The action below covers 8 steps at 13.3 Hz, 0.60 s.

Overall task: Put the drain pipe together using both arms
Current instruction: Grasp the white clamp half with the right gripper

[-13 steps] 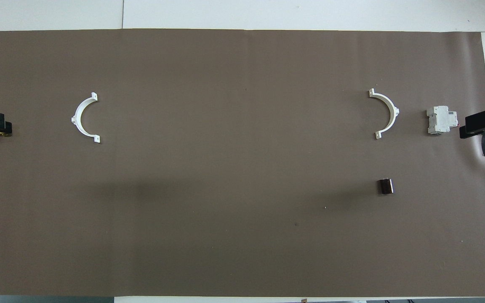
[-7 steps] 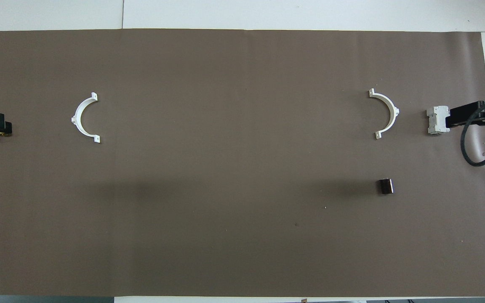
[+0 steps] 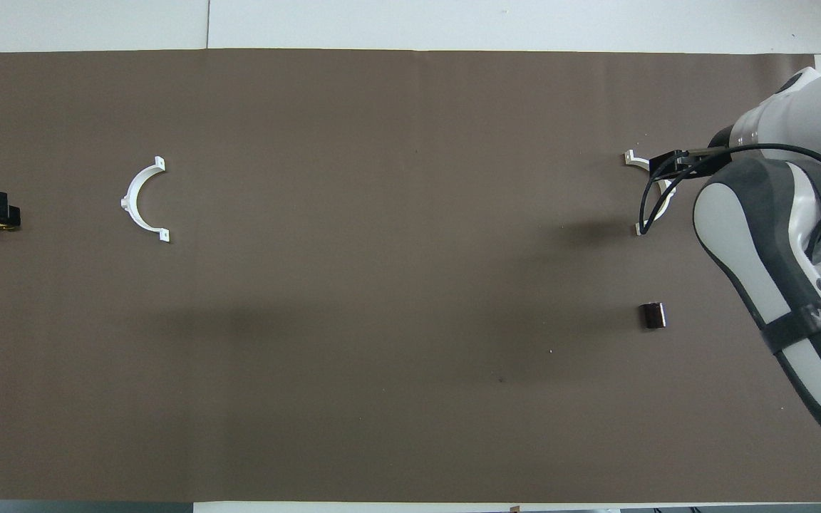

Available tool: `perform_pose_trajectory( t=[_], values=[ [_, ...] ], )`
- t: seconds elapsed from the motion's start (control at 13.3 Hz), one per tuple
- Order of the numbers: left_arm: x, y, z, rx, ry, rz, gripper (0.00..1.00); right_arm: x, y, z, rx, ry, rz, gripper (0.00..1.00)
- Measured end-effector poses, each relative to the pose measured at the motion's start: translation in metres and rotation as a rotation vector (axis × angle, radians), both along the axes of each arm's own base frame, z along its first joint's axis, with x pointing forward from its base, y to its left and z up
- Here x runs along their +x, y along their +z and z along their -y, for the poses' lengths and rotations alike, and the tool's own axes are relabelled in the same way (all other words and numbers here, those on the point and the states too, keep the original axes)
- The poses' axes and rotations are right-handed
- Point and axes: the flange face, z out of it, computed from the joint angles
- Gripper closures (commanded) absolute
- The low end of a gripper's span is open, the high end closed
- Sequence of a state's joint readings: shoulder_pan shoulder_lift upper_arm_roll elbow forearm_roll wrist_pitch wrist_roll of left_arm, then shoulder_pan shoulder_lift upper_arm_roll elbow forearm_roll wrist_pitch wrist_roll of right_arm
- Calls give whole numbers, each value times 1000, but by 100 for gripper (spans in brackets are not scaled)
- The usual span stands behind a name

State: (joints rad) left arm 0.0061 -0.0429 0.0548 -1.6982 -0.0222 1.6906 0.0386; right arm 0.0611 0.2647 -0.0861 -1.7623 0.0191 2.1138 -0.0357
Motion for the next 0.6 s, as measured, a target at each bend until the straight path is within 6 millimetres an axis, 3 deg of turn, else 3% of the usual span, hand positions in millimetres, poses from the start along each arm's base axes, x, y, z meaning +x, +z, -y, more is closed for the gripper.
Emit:
perform_pose_trajectory(
  t=[0.3,0.6],
  values=[
    [0,0,0,0,0,0,0,29,-51,44,82,26,-23,0],
    [0,0,0,0,0,0,0,38,-88,34,64,101,-1,12]
  ],
)
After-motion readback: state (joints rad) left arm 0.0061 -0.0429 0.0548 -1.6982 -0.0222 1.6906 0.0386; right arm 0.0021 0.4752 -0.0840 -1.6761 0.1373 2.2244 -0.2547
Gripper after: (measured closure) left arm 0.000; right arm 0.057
